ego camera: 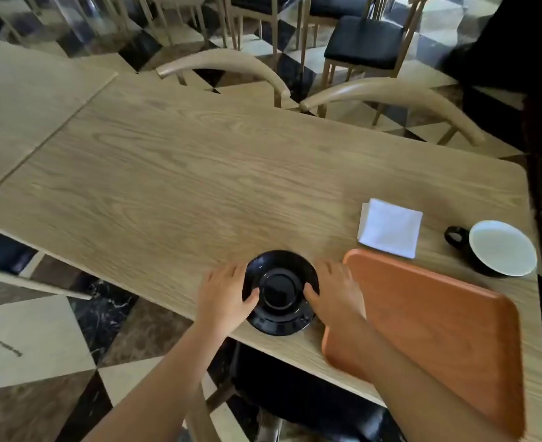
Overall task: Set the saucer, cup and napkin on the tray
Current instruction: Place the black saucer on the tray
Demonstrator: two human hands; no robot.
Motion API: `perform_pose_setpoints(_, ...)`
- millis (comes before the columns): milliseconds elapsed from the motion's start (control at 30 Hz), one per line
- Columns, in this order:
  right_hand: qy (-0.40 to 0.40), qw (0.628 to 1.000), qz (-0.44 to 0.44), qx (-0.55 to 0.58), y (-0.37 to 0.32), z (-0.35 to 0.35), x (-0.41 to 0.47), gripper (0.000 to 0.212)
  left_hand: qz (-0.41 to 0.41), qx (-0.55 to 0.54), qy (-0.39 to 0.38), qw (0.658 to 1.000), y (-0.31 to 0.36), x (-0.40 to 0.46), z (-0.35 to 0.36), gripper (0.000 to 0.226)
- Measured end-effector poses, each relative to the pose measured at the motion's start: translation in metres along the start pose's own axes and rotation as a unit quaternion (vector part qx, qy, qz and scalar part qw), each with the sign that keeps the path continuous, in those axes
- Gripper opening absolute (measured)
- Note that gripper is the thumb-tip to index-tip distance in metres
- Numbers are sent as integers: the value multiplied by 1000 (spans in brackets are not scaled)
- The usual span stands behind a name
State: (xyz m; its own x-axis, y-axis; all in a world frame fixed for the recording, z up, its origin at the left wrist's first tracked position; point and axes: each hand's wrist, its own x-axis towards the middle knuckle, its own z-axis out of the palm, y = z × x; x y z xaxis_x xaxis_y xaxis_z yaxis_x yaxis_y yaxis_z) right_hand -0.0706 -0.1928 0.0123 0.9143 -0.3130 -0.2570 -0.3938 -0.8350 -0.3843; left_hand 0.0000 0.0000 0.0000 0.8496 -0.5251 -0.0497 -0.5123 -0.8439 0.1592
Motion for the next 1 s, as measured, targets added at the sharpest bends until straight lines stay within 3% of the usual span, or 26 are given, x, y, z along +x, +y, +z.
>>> perform_pose_setpoints(267, 36, 999, -8, -24, 10, 17, 2, 36, -45, -49, -15, 998, -1, 0, 9, 49)
perform_pose_setpoints(400, 60, 998, -9, 3, 7, 19, 2, 31, -113, -158, -63, 979, 4, 0, 8, 54)
perform_pose_setpoints(467, 53, 998, -7, 21, 8, 21, 2, 28, -141, -242, -74, 957, 6, 1, 5, 51)
perform_pose_setpoints(600, 56, 987, 28, 151, 13, 15, 3, 34, -220, -422, -102, 874, 15, 0, -8, 49)
perform_pose_setpoints(800, 106, 951, 87, 276, 50, -32, -13, 31, -204, -504, -43, 838, 49, 12, -19, 26)
perform_pose_setpoints(1000, 143, 927, 131, 322, 109, -61, -42, 39, -160, -521, -111, 831, 112, 29, -7, 29)
